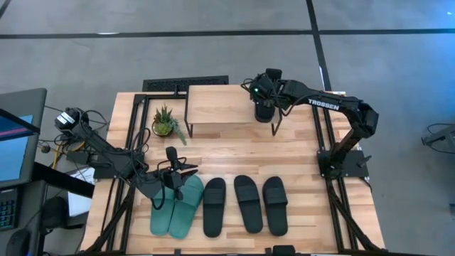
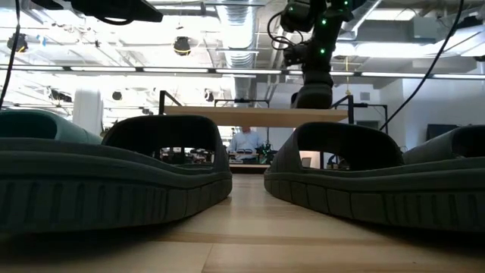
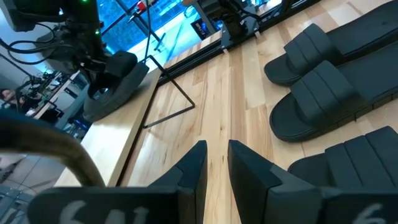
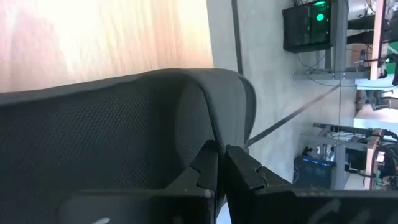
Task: Pick and place slides into the shelf
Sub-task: Put the black slipper on the shelf
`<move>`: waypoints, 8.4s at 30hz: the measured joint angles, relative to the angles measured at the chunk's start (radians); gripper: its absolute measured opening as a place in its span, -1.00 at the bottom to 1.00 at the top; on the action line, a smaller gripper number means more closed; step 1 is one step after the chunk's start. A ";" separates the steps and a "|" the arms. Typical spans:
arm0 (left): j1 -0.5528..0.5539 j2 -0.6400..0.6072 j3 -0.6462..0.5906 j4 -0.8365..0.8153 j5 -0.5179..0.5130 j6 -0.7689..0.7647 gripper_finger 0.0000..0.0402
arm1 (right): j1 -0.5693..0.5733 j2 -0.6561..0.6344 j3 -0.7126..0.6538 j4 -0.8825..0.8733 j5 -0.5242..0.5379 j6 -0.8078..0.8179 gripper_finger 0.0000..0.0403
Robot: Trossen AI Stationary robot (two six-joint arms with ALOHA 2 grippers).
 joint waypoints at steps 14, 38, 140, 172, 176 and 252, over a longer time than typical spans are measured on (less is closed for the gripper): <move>0.000 0.000 0.000 0.000 -0.006 -0.006 -0.73 | 0.007 0.000 0.000 -0.053 0.017 0.000 -0.99; 0.000 0.000 0.000 0.001 -0.006 -0.012 -0.73 | 0.074 -0.014 -0.001 -0.092 0.066 -0.036 -0.98; 0.000 0.000 0.001 0.005 0.019 -0.060 -0.73 | 1.387 0.372 0.000 -0.432 0.016 1.515 -0.40; 0.000 0.000 0.001 0.004 0.024 -0.064 -0.73 | 1.325 0.427 -0.002 -0.484 0.014 1.414 -0.62; 0.000 0.000 0.001 0.004 0.024 -0.064 -0.73 | 1.306 0.427 -0.002 -0.484 0.014 1.378 -0.62; 0.000 0.000 0.001 0.001 0.020 -0.042 -0.73 | 0.921 0.208 0.406 -0.653 0.258 0.716 -1.00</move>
